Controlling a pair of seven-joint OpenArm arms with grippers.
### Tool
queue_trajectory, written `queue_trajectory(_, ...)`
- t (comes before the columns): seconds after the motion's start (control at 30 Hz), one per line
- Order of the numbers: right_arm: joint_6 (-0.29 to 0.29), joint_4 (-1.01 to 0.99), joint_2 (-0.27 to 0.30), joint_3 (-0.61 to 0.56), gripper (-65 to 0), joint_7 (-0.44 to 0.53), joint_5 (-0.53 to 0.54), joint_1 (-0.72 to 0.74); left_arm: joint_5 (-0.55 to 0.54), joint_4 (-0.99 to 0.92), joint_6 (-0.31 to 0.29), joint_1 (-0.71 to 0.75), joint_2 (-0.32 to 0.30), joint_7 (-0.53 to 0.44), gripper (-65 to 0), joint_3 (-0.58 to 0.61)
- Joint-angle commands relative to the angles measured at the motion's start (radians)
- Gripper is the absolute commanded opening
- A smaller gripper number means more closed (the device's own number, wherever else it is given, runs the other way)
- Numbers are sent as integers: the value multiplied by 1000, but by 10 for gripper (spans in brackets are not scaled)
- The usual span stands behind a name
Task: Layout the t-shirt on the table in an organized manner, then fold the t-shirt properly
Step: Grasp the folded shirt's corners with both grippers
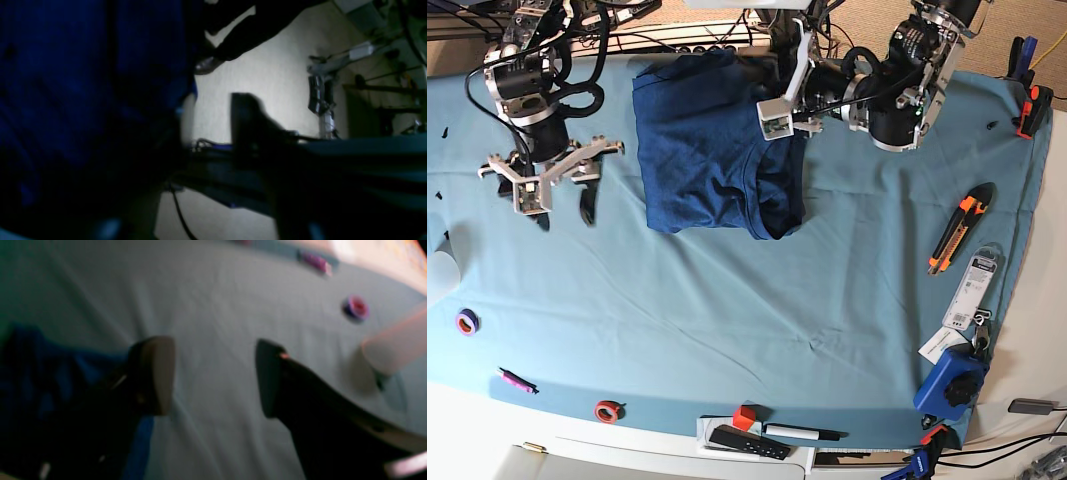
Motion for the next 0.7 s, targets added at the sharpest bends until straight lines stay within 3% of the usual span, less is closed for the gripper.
queue_trajectory(0.0,-16,-42,0,3,-257,12,18,25,-23,35,-2,-5,-2,-21,-421,-3)
queue_trajectory(0.17,-34,-325,-3,3,-257,-33,236,173,-12,61,-2,-6,-2,-24,-421,-3)
queue_trajectory(0.3,-29,-570,-3,3,-224,-136,401,312,0,61,-2,-6,-2,-24,-421,-3)
queue_trajectory(0.4,-3,-731,-3,3,-224,-267,497,407,50,61,3,-5,-2,-47,-421,-3)
queue_trajectory(0.5,21,-829,-3,3,-224,-403,562,468,80,61,19,-6,-2,-77,-421,-3)
queue_trajectory(0.67,58,-855,-3,2,-224,-454,588,481,80,61,19,-6,-2,-76,-421,-3)
